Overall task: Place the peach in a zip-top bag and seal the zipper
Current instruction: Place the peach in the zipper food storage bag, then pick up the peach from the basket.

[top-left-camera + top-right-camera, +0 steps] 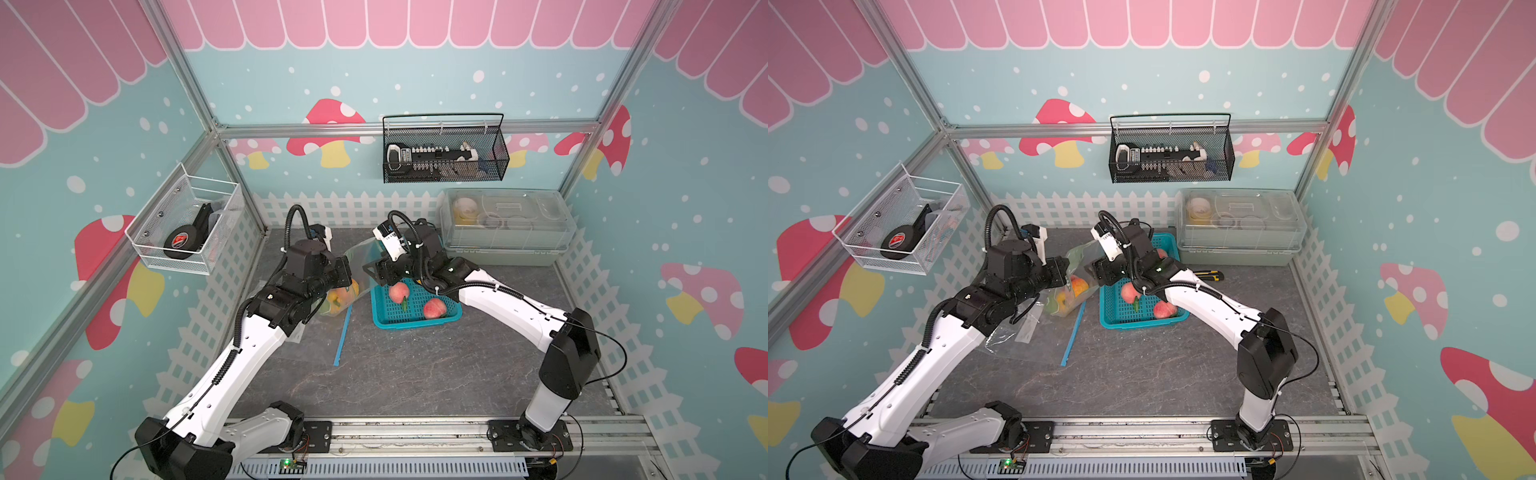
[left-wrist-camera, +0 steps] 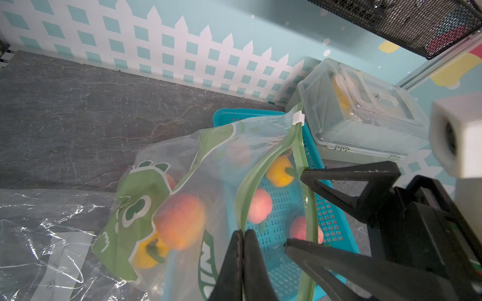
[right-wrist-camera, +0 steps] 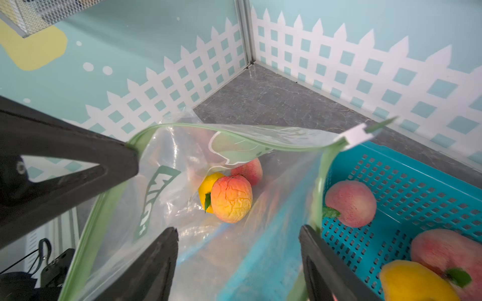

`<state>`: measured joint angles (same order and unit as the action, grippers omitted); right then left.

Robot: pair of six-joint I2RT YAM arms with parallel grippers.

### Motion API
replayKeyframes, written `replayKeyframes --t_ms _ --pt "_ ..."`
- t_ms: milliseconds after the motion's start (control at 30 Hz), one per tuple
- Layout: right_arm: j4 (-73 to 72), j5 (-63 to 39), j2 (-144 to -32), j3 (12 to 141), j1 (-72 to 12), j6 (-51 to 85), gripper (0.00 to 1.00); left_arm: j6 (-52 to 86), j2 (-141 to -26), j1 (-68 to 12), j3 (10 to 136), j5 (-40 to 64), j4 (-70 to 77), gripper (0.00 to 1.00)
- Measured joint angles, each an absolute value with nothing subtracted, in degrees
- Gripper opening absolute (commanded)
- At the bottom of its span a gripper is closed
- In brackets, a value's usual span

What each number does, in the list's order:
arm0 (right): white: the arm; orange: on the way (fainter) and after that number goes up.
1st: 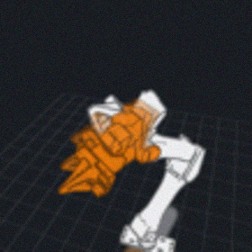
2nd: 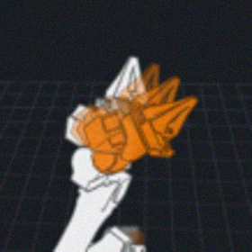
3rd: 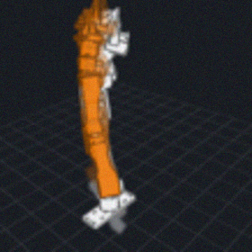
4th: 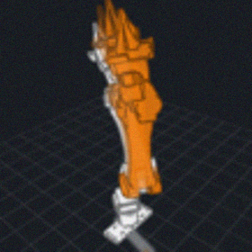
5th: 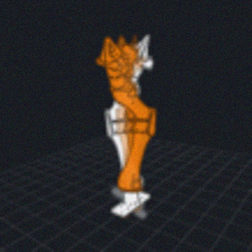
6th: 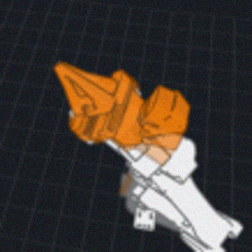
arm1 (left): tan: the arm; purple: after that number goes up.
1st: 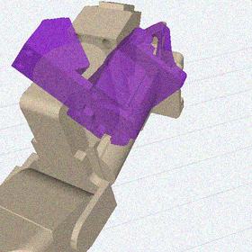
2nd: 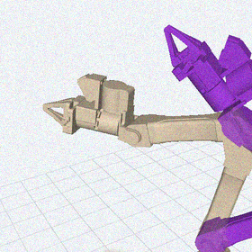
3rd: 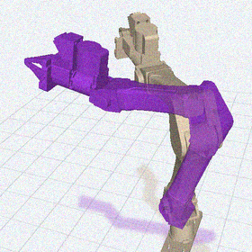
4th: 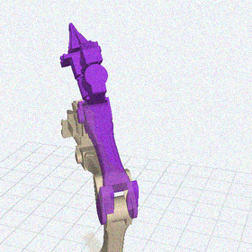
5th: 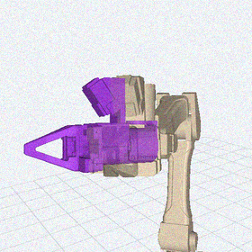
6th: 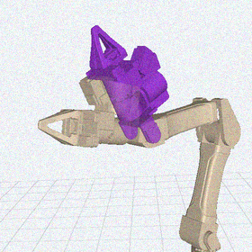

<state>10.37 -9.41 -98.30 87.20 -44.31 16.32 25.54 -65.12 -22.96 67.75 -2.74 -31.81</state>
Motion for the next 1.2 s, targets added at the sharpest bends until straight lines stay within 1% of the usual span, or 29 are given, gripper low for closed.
replayKeyframes --t_ms 300,467,633,867,1200 --pt "6.2 9.8 -92.0 78.7 -44.2 17.6 0.79 25.5 -65.1 -23.0 67.7 -2.8 -31.8 0.00" --pt "9.2 15.6 -92.3 78.1 -43.3 19.9 0.79 25.5 -65.1 -23.0 67.7 -2.7 -31.8 0.00" --pt "12.9 15.4 -95.4 78.9 -41.4 22.7 0.78 25.5 -65.1 -23.0 67.7 -2.8 -31.8 0.00" --pt "16.4 9.6 -101.1 78.9 -39.2 25.9 0.78 25.5 -65.1 -23.0 67.7 -2.8 -31.8 0.00" --pt "16.7 1.4 -108.0 80.0 -37.1 28.1 0.81 25.5 -65.1 -23.0 67.7 -2.7 -31.8 0.00"
